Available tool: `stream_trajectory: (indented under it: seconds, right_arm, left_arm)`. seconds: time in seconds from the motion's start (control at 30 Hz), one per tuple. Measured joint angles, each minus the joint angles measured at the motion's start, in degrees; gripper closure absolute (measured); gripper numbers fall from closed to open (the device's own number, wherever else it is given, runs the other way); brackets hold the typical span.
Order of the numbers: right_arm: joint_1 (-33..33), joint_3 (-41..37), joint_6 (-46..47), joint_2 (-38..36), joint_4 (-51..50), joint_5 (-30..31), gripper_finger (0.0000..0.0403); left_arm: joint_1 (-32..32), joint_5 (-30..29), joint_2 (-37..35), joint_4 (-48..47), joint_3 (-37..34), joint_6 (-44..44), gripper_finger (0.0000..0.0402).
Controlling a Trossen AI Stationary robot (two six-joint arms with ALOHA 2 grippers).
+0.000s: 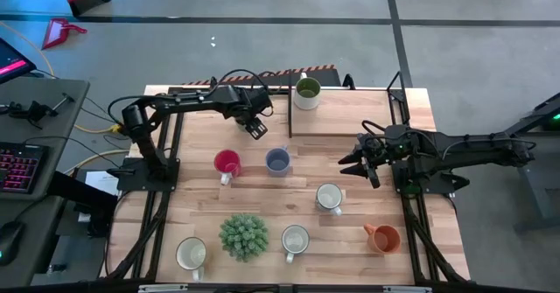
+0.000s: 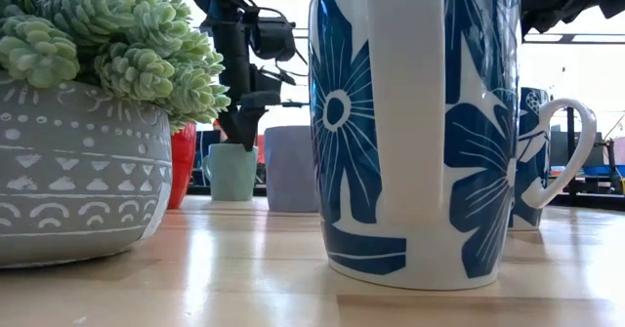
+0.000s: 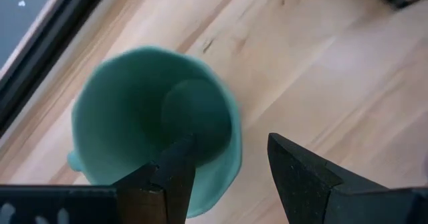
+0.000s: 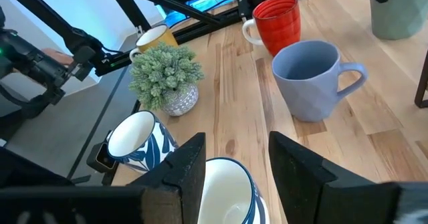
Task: Place coffee mugs
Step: Put the light green mug on the shelf
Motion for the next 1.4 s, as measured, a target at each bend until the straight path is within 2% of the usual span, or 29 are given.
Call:
stream_trajectory:
  seconds: [0.4,1.0,1.13,1.4]
  right_arm:
    - [0.0,0.0,0.2,0.0,-0.1,-0.1,0.0258]
    - [0.0,0.0,0.2,0.0,-0.1,-0.7,0.0258]
    - [0.0,0.0,0.3,0.0,-0.1,-1.2,0.0258]
    - [0.0,0.0,1.8,0.0,-0.1,-3.3,0.0258]
  left_arm:
    - [0.0,-0.1,5.1,0.0,0.0,-1.0,0.0227]
    - [0.2,0.3,5.1,0.6,0.0,0.3,0.0232]
    - [0.2,0.5,5.1,0.6,0.0,1.5,0.0264]
    - [0.2,2.0,5.1,0.5,0.0,3.0,0.0388]
